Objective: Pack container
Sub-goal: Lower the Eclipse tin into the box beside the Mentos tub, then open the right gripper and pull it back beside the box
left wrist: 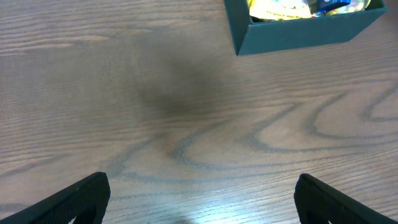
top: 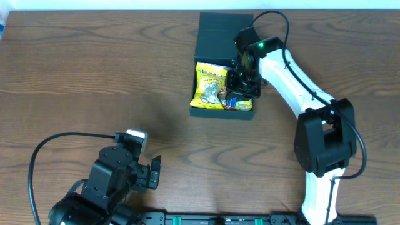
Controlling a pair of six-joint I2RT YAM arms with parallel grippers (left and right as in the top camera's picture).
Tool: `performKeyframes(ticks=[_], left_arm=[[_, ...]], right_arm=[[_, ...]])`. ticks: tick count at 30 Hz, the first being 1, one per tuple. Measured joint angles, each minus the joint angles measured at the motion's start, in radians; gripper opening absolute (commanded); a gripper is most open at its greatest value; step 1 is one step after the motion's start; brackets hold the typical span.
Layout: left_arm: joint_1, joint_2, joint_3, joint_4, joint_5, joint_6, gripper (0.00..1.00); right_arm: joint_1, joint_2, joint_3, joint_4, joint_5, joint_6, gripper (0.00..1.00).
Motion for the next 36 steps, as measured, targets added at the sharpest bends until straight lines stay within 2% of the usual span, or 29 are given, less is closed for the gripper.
performKeyframes(ticks=[3, 11, 14, 17, 19, 22, 26, 28, 33, 36], left_arm=[[0.0, 0.0, 0.0, 0.0, 0.0, 0.0, 0.96], [0.0, 0.0, 0.0, 0.0, 0.0, 0.0, 0.96], [0.0, 0.0, 0.0, 0.0, 0.0, 0.0, 0.96], [0.0, 0.0, 0.0, 0.0, 0.0, 0.0, 0.96], [0.0, 0.0, 0.0, 0.0, 0.0, 0.0, 0.96], [0.0, 0.0, 0.0, 0.0, 0.0, 0.0, 0.96], [0.0, 0.0, 0.0, 0.0, 0.0, 0.0, 0.96], [0.0, 0.0, 0.0, 0.0, 0.0, 0.0, 0.96], [0.0, 0.0, 0.0, 0.001, 0.0, 0.0, 0.96], [0.0, 0.0, 0.0, 0.0, 0.0, 0.0, 0.96]], right_arm=[[0.001, 0.0, 0.0, 0.004, -0.009, 0.007, 0.43], [0.004, 0.0, 0.003, 0.003, -0.015, 0.008, 0.4], [0.004, 0.0, 0.003, 0.002, -0.016, 0.009, 0.46], [0.004, -0.007, 0.004, 0.004, -0.026, 0.008, 0.59], [0.005, -0.026, 0.004, 0.005, -0.022, 0.003, 0.64], [0.005, -0.104, 0.003, 0.004, 0.027, -0.021, 0.72], [0.01, -0.291, 0.004, -0.002, 0.137, -0.058, 0.92], [0.024, -0.379, 0.005, -0.02, 0.196, -0.066, 0.97], [0.123, -0.563, -0.015, -0.075, 0.348, -0.076, 0.99], [0.205, -0.674, -0.132, -0.068, 0.442, -0.04, 0.99]])
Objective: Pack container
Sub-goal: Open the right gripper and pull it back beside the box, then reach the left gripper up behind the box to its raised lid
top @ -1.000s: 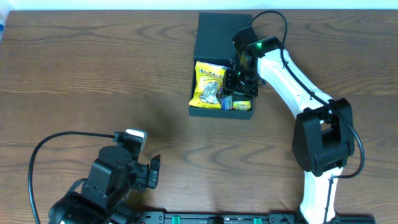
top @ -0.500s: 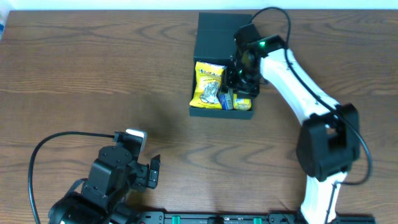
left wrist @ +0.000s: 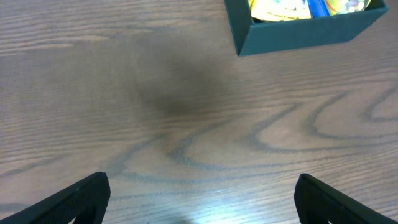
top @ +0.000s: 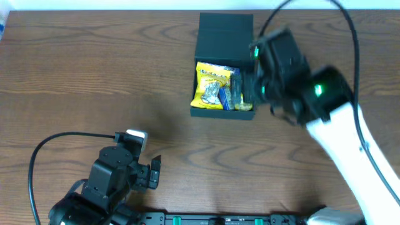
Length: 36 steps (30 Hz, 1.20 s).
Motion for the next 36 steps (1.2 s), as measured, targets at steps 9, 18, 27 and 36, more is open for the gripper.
performKeyframes(ticks=[9, 18, 27, 36], left_arm=[[0.0, 0.0, 0.0, 0.0, 0.0, 0.0, 0.96], [0.0, 0.0, 0.0, 0.0, 0.0, 0.0, 0.96], [0.0, 0.0, 0.0, 0.006, 0.004, -0.001, 0.96], [0.0, 0.0, 0.0, 0.062, 0.132, -0.029, 0.96]], right_arm=[[0.07, -0.224, -0.351, 0.043, 0.098, 0.084, 0.99], [0.07, -0.266, -0.351, 0.051, 0.095, 0.038, 0.99], [0.07, -0.262, -0.351, 0.077, 0.095, 0.028, 0.99], [0.07, -0.262, -0.351, 0.058, 0.095, 0.01, 0.99]])
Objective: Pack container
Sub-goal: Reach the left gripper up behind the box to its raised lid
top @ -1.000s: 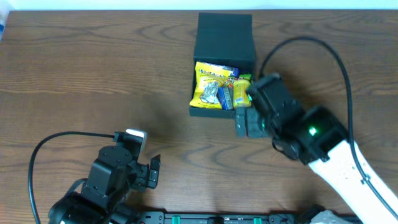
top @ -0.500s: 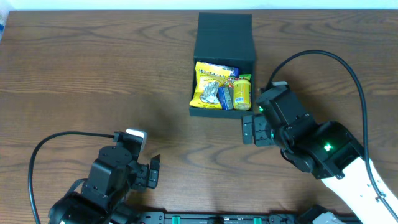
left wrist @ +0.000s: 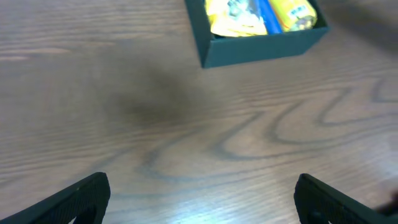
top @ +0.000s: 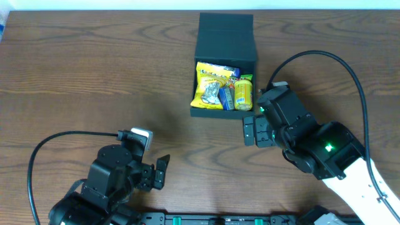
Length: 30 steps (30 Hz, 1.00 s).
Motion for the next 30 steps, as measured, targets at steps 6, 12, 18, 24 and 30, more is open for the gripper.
performKeyframes(ticks=[6, 12, 18, 24, 30], left_arm=[[0.0, 0.006, 0.0, 0.077, 0.002, -0.13, 0.96], [0.003, 0.166, 0.053, 0.208, -0.016, -0.211, 0.95], [0.105, 0.527, 0.342, 0.203, 0.118, -0.167, 0.95], [0.335, 0.893, 0.706, 0.105, 0.439, -0.094, 0.95], [0.454, 1.189, 0.942, 0.102, 0.682, -0.092, 0.95]], right_arm=[[-0.005, 0.0, 0.0, 0.0, 0.0, -0.005, 0.99], [-0.014, 0.0, 0.0, 0.0, 0.0, -0.005, 0.99], [-0.015, 0.0, 0.0, -0.003, 0.0, -0.007, 0.99], [-0.015, 0.0, -0.002, -0.004, 0.0, -0.007, 0.99], [-0.015, 0.001, -0.002, 0.0, 0.005, -0.007, 0.99]])
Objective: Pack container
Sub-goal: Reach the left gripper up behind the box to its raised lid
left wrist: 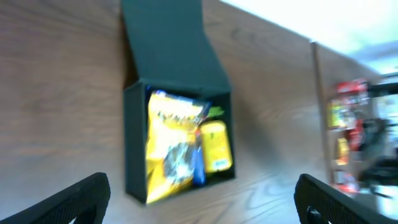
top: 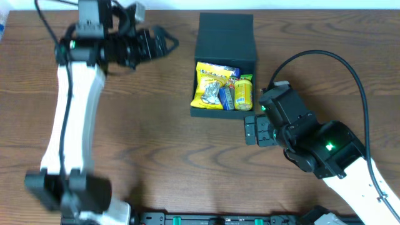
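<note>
The dark green box [top: 199,107] stands at the far middle of the table with its lid [top: 225,36] folded back. Inside lie a yellow snack bag [top: 211,84], a blue item [top: 226,97] and a yellow can [top: 242,94]. My left gripper [top: 166,42] is open, raised left of the lid and pointing toward it. The left wrist view shows the box [left wrist: 134,143], lid [left wrist: 168,43], bag [left wrist: 166,149] and can [left wrist: 215,147] between its wide-apart fingers [left wrist: 74,200]. My right gripper [top: 250,130] hangs open by the box's front right corner, holding nothing.
The wooden table [top: 125,137] spreads out left of and in front of the box. My right arm [top: 325,153] and its cable lie at the front right. Blurred red and yellow objects [left wrist: 348,124] show beyond the table's edge in the left wrist view.
My left arm has gone from low at the table's front left to raised at the far left, gripper open and turned toward the box lid. The right arm has not moved.
My right gripper was first down inside the box's right side among the items. Then it was above the box. Then it sat open in front of the box's right corner, with the yellow can left inside. The left arm stayed at the front, and is now raised beside the lid.
</note>
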Controlling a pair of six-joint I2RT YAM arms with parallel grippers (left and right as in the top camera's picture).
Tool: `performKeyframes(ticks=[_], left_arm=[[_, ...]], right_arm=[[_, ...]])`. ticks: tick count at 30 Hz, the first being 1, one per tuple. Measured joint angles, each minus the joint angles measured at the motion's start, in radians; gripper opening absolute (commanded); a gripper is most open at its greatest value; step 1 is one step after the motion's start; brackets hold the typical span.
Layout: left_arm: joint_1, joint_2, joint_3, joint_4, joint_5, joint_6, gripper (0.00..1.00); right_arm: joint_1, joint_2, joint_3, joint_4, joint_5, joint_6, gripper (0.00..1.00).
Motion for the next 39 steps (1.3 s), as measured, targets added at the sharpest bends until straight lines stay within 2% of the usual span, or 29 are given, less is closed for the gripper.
performKeyframes(ticks=[6, 11, 17, 27, 39], left_arm=[[-0.004, 0.294, 0.155, 0.04, 0.128, -0.014, 0.95], [-0.013, 0.465, 0.179, 0.245, 0.198, -0.041, 0.95], [-0.014, 0.552, 0.186, 0.384, 0.208, -0.111, 0.95], [-0.029, 0.678, 0.189, 0.415, 0.2, -0.127, 0.95], [-0.099, 0.731, 0.19, 0.517, 0.2, -0.127, 0.95]], right_arm=[[0.0, 0.0, 0.0, 0.006, 0.016, 0.0, 0.99], [0.0, 0.0, 0.0, 0.008, 0.02, 0.0, 0.99], [0.0, 0.001, 0.0, 0.021, 0.047, 0.0, 0.99], [0.0, 0.002, 0.0, 0.133, 0.061, 0.0, 0.99], [0.0, 0.016, 0.0, 0.136, 0.067, 0.0, 0.99]])
